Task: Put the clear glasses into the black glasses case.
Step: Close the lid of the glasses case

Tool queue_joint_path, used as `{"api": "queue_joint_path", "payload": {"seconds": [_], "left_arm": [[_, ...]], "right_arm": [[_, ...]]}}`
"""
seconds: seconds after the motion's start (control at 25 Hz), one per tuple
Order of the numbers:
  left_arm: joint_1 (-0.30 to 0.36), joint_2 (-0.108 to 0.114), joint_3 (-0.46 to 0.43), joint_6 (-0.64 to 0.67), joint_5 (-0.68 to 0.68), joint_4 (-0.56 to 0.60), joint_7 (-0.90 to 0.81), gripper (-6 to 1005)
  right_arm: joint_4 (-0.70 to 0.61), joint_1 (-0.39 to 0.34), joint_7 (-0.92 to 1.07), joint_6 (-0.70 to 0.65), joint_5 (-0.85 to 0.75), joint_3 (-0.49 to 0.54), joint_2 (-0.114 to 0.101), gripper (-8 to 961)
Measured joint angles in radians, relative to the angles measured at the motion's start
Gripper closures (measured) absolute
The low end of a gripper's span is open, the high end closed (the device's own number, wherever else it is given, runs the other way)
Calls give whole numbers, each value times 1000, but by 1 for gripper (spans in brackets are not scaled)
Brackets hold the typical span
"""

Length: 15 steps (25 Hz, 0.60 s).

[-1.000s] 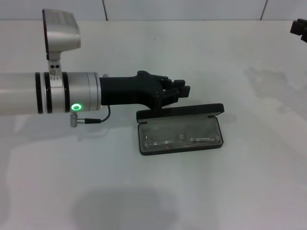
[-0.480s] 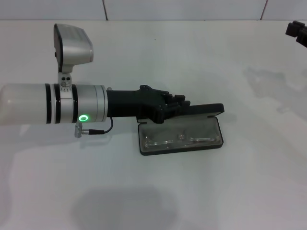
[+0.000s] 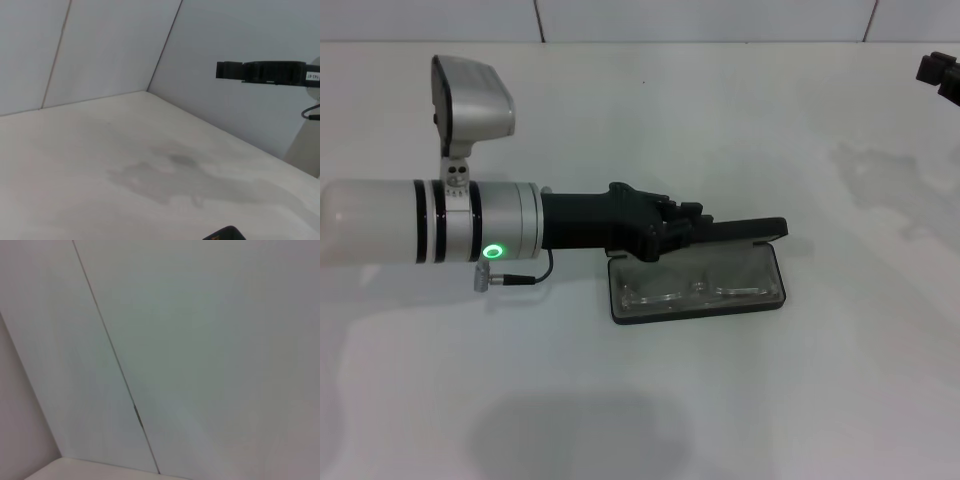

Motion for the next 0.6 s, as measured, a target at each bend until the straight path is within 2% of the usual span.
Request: {"api": "queue_joint_path", "payload": {"seconds": [0.6], "left_arm": [[6, -4, 87, 9, -4, -35, 57, 792]], "right_arm": [[14, 6, -2, -6, 13, 0, 1, 839]]}}
